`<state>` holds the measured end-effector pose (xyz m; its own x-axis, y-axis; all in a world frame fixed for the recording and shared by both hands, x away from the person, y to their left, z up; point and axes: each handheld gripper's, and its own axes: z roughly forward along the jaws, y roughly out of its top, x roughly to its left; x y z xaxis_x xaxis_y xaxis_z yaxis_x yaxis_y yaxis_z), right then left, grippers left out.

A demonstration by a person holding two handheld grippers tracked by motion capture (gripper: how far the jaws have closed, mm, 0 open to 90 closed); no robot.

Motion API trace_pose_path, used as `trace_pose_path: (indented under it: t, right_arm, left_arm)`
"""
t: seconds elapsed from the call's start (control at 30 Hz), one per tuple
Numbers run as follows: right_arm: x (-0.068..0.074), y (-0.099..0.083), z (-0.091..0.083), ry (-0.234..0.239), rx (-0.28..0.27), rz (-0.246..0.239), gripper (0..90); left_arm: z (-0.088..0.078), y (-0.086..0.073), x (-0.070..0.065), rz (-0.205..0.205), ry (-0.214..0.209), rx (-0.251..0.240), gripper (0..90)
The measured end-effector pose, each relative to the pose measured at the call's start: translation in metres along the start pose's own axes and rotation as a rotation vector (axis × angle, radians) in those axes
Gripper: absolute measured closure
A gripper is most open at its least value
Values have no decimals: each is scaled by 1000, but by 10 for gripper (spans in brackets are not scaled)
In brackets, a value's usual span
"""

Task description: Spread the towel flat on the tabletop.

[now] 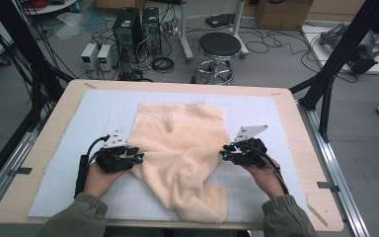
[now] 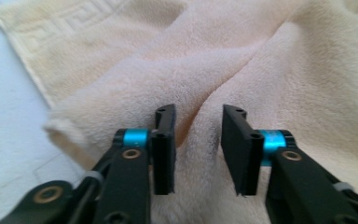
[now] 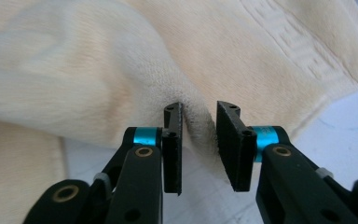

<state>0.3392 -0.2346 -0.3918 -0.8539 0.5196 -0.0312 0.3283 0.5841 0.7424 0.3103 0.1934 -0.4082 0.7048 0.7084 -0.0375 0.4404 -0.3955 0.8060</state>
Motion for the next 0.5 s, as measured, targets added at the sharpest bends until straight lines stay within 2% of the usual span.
trace_pose_path:
  t: [0.13,0.27,0.33,0.5]
  right_arm:
    - [17,-4,-12,6,-39,-45,688]
    - [30,-10,-14,33,-61,-63,675]
    - [36,-13,-7,56,-52,-69,653]
    - [47,-15,24,109,19,-107,557]
  left_arm:
    - [-18,-8,-8,4,-19,-31,590]
    - [-22,-19,-16,13,-46,-24,568]
    - [-18,-21,-20,25,-58,-4,565]
    - [7,-24,-28,72,-109,98,563]
